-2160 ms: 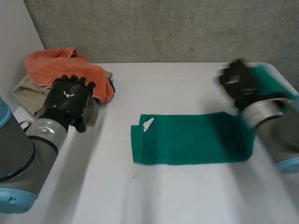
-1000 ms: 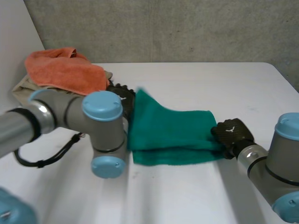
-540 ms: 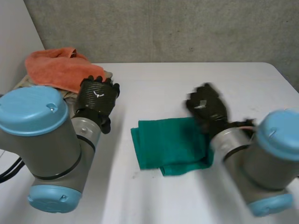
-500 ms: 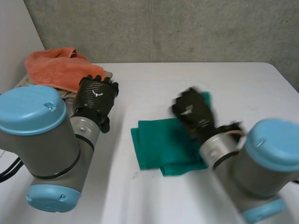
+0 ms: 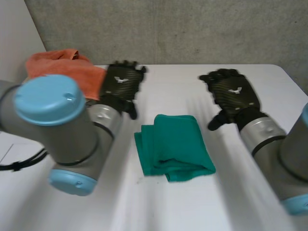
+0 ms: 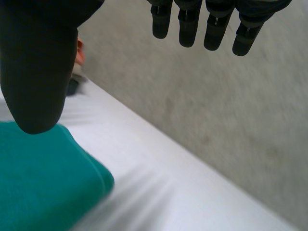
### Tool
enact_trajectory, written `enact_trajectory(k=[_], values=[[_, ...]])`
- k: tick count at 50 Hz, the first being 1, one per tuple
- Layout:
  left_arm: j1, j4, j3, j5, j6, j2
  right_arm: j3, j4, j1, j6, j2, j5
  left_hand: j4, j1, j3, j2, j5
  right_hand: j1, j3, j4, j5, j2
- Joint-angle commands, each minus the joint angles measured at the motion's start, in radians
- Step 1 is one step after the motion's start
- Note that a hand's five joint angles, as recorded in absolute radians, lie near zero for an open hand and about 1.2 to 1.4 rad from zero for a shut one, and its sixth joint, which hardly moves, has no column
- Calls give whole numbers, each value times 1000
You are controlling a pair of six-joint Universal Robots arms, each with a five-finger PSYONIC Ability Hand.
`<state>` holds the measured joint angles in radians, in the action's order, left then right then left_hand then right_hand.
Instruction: Fold the laundry.
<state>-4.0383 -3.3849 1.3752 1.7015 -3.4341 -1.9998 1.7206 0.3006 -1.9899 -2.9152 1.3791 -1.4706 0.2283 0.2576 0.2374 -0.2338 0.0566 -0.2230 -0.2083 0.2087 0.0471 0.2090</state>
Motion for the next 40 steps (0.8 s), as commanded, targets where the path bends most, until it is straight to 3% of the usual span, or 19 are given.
enact_trajectory(k=[1, 8, 12, 13, 18, 31, 40], values=[[108, 21, -214, -132, 21, -226, -102, -202, 100, -27, -106, 1, -27, -56, -36, 32, -29, 48, 34, -34, -47, -34], [117, 159, -432, -99, 19, -447, -164, -233, 103, -41, -204, 12, -27, -56, -36, 32, -29, 48, 34, -34, -47, -34], [114, 262, -456, 33, 12, -485, -191, -274, 99, -41, -252, 16, -18, -47, -27, 23, -21, 48, 34, -34, -47, -34], [116, 283, -453, 100, 9, -485, -196, -284, 94, -41, -261, 19, -18, -47, -27, 23, -21, 48, 34, -34, -47, -34], [121, 295, -381, 239, 0, -455, -242, -327, -3, -59, -314, 50, -21, -50, -30, 26, -24, 48, 34, -34, -47, -34], [114, 288, -223, 241, -122, -382, -365, -339, -79, -81, -485, 38, -15, -44, -24, 20, -18, 48, 34, -34, -47, -34], [98, 260, -238, 218, -122, -258, -355, -360, -67, -67, -385, -28, -26, -56, -36, 32, -29, 48, 34, -34, -47, -34]])
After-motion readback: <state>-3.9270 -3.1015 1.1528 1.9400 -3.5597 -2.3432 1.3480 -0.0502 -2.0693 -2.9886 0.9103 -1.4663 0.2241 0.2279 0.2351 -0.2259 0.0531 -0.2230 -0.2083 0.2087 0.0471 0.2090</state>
